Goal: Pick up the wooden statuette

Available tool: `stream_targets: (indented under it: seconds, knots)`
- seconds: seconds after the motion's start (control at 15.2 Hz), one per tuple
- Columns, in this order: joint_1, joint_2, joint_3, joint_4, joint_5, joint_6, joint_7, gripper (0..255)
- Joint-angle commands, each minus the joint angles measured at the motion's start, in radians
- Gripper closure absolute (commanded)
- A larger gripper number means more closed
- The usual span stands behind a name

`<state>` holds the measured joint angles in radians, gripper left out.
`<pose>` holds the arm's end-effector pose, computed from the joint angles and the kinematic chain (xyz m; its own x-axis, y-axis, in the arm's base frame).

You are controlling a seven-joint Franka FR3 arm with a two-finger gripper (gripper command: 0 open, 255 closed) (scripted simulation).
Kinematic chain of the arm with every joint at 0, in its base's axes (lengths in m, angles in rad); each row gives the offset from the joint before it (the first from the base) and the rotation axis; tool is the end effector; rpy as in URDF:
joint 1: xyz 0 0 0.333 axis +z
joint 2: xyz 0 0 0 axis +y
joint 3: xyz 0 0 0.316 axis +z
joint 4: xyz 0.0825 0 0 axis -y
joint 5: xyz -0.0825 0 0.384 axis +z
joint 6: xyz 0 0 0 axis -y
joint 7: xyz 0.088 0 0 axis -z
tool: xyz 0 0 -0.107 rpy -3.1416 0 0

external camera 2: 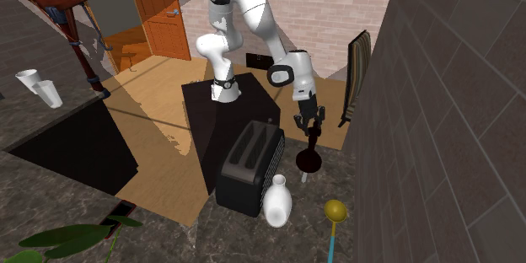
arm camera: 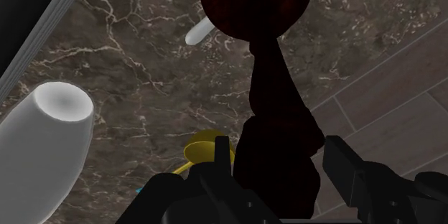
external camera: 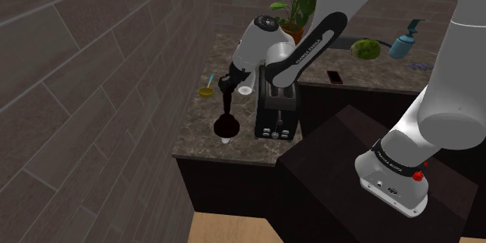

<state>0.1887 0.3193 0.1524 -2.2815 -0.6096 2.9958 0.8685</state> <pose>0.5122 0.2249 0.2528 0.9143 0.0209 0.4045 0.0582 -0.9951 -0.0800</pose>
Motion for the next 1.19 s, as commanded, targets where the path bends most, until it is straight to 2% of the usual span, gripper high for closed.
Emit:
stream_targets:
  seconds: [0.0, 0.13, 0.59, 1.12]
  knots:
    - [0.0, 0.0, 0.0, 0.0, 0.0, 0.0, 0.0, 255]
    - [0.002, 0.0, -0.002, -0.002, -0.002, 0.001, 0.003, 255]
    - [-0.074, -0.083, 0.096, -0.015, 0.118, -0.072, -0.105, 255]
    - [-0.127, -0.173, 0.172, -0.013, 0.26, -0.158, -0.224, 255]
